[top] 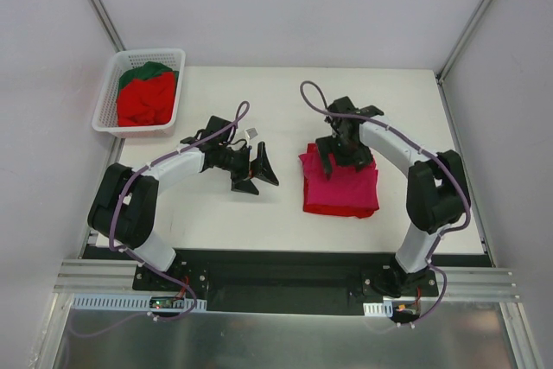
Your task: Fold and stack the t-shirts
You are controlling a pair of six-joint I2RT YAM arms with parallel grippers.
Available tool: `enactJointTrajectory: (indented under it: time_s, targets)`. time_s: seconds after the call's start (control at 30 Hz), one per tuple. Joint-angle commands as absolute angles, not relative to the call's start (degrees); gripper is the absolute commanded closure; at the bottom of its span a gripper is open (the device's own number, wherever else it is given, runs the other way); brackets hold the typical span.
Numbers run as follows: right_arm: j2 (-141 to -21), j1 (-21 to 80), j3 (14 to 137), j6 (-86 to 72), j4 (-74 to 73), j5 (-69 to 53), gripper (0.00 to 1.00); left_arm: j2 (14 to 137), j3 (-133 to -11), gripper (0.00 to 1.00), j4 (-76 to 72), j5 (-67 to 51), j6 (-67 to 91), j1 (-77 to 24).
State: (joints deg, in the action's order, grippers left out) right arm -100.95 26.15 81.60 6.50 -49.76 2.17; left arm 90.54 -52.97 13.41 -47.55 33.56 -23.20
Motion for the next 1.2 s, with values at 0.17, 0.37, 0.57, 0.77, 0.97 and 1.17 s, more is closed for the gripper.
enactJointTrajectory:
  time_s: [0.17,0.37,0.57,0.77,0.97,1.17]
  targets:
    - [-105.7,27.0,73.1,6.3,-43.2,2.9,0.04,90.1,-51.9,0.01,14.6,-48.8,32.2,-22.9]
    - [-105.3,27.1,83.6,7.4,-50.9,6.5,0.04,89.6,-52.0,0.01,14.6,-48.7,32.3,-22.9]
    - [-104.8,27.0,92.4,7.7,-57.0,7.7,0.04,90.7,-52.4,0.00,14.6,-49.1,32.1,-22.9]
    - [-107.8,26.7,91.6,8.2,-57.0,8.2,0.04,91.2,-52.7,0.01,14.7,-49.6,31.6,-22.9]
    - [-107.3,26.5,87.8,7.6,-55.2,10.3,0.04,91.0,-51.9,0.01,14.6,-49.7,31.6,-22.9]
    - [-110.7,24.4,87.4,8.8,-52.8,12.7,0.04,90.4,-51.2,0.01,14.7,-49.7,31.6,-22.9]
